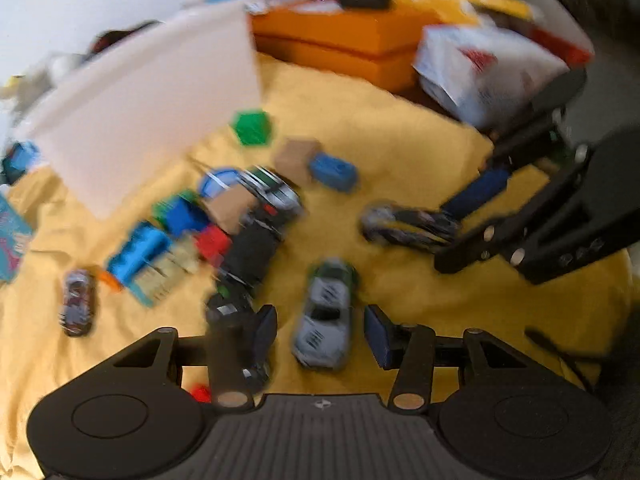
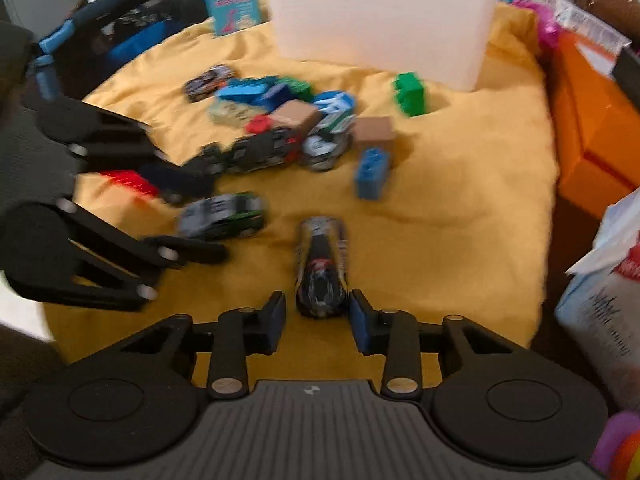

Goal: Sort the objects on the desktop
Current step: 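Set both toy cars down on the cloth beside the other cars and open both tools, then regrasp the black-yellow car with the right tool while the left regrasps the green-white car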

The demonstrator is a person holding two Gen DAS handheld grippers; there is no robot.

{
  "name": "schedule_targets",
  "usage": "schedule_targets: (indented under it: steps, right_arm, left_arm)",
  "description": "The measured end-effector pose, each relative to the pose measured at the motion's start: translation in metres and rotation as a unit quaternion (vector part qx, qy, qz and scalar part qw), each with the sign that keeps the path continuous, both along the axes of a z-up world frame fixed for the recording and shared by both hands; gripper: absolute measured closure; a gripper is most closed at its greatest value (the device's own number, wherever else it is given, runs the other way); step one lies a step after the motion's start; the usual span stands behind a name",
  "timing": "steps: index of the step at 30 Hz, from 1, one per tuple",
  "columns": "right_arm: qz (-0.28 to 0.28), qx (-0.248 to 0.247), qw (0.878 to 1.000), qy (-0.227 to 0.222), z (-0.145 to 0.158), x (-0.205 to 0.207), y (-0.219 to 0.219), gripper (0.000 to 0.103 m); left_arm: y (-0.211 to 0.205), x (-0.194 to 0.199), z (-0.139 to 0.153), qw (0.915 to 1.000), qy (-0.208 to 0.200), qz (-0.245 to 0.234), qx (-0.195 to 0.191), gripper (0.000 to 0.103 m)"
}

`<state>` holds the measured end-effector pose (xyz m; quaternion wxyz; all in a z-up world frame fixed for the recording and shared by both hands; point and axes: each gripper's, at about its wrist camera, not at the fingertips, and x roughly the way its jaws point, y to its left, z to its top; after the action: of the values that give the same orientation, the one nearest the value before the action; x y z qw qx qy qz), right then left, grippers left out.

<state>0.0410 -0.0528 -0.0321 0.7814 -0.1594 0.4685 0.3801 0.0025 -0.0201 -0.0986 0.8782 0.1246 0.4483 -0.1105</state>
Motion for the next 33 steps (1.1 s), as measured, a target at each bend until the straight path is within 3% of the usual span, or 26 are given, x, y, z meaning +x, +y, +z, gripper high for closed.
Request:
schedule_targets:
  steps: [2, 4, 7, 8, 11, 13, 19, 23, 28, 30, 33]
  right_arm:
    - [-0.002, -0.002, 1.0, -0.014, 0.001, -0.004, 0.002, 0.062]
    - [-0.017, -0.006, 0.999, -0.033, -0.002, -0.003, 0.004, 0.05]
    - [-0.043, 0.021, 0.999, -0.015, -0.005, 0.005, 0.005, 0.044]
    - [-0.041, 0.024, 0.999, -0.01, -0.008, 0.006, 0.007, 0.045]
    - [-0.023, -0.009, 0.999, -0.042, -0.007, 0.002, 0.012, 0.07]
    - [-0.024, 0.002, 0.999, -0.022, 0.0, 0.006, 0.008, 0.07]
    - [-0.025, 0.047, 0.996, -0.072, 0.048, 0.008, 0.005, 0.07]
    - [-0.024, 0.08, 0.988, -0.128, 0.087, 0.016, 0.008, 0.07]
    - [-0.039, 0.142, 0.967, -0.206, 0.131, 0.035, 0.016, 0.07]
    - [-0.063, 0.18, 0.953, -0.234, 0.14, 0.047, 0.02, 0.07]
    - [-0.09, 0.214, 0.944, -0.235, 0.143, 0.073, 0.035, 0.07]
  left_arm:
    - [0.002, -0.003, 0.001, 0.9995, 0.007, 0.002, -0.029, 0.057]
    - [0.006, -0.003, -0.001, 0.9988, 0.01, 0.013, -0.046, 0.057]
    - [0.009, 0.0, -0.002, 0.9981, 0.011, 0.023, -0.057, 0.061]
    - [0.008, 0.001, -0.001, 0.9981, 0.011, 0.026, -0.055, 0.064]
    - [0.016, 0.002, 0.001, 0.9958, 0.017, 0.05, -0.075, 0.07]
    - [0.029, 0.002, 0.011, 0.9896, 0.018, 0.079, -0.119, 0.07]
    - [0.045, -0.007, 0.074, 0.9836, -0.076, 0.1, -0.129, 0.07]
    - [0.063, -0.004, 0.118, 0.9741, -0.149, 0.121, -0.12, 0.07]
    - [0.091, 0.016, 0.155, 0.959, -0.212, 0.154, -0.108, 0.07]
    - [0.095, 0.028, 0.163, 0.9558, -0.226, 0.16, -0.1, 0.07]
    - [0.102, 0.051, 0.171, 0.9525, -0.241, 0.161, -0.093, 0.07]
